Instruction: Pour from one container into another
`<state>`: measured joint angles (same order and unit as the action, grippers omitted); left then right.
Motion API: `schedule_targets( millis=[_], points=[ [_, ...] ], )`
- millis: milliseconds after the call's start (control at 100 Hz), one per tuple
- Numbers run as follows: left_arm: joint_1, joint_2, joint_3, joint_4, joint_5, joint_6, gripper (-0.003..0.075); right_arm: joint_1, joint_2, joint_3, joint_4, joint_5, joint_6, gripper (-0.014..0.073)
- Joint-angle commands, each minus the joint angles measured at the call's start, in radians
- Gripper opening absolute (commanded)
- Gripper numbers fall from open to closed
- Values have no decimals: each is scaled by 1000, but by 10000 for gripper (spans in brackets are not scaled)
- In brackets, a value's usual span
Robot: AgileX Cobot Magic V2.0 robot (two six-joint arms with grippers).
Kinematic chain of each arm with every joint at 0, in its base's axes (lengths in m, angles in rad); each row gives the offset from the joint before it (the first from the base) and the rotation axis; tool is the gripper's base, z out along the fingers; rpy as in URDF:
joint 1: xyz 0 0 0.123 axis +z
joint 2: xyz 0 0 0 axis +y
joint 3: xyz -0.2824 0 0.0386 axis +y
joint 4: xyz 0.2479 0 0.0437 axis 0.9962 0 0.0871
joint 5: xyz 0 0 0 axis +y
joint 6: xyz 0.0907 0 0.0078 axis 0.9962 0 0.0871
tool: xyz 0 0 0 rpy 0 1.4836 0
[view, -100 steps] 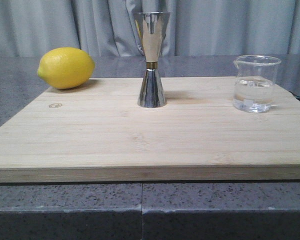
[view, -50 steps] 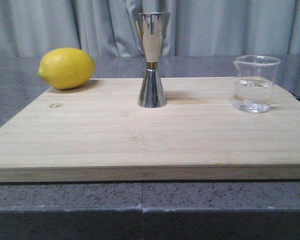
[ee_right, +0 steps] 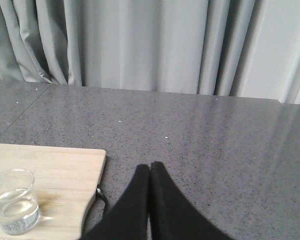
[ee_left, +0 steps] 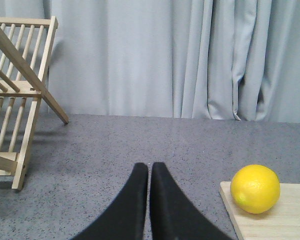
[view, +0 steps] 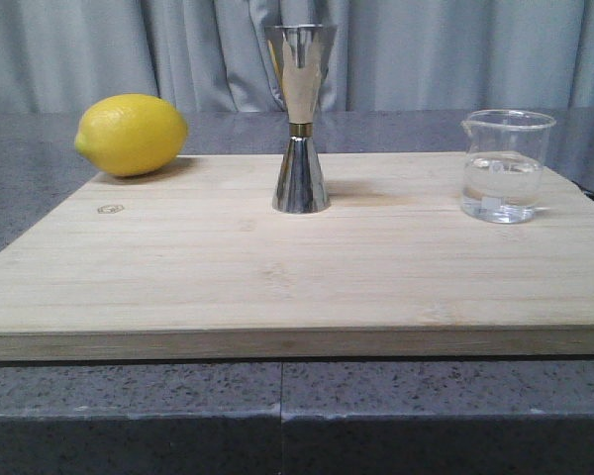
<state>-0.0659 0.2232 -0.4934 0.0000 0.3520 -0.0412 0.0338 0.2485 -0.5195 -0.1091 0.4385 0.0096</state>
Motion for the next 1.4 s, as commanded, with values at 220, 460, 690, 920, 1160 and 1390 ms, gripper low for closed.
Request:
schedule_targets(
  millis=[220, 460, 690, 920, 1160, 1390],
  points=[
    [1, 21, -36, 0, -70, 2, -19, 0, 20, -35, -1, -65, -10, -71],
    [3, 21, -36, 0, -70, 2, 168, 0, 20, -35, -10, -60, -3, 68],
    [3, 21, -36, 0, -83, 2, 608, 0, 20, -35, -19, -62, -3, 511],
    [3, 21, -36, 0, -86, 2, 608, 0, 20, -35, -19, -62, -3, 544],
    [3, 21, -36, 0, -86, 2, 608, 0, 20, -35, 9, -66, -3, 544],
    [3, 21, -36, -8, -158, 2, 608, 0, 21, -35, 9, -67, -3, 544]
  ],
)
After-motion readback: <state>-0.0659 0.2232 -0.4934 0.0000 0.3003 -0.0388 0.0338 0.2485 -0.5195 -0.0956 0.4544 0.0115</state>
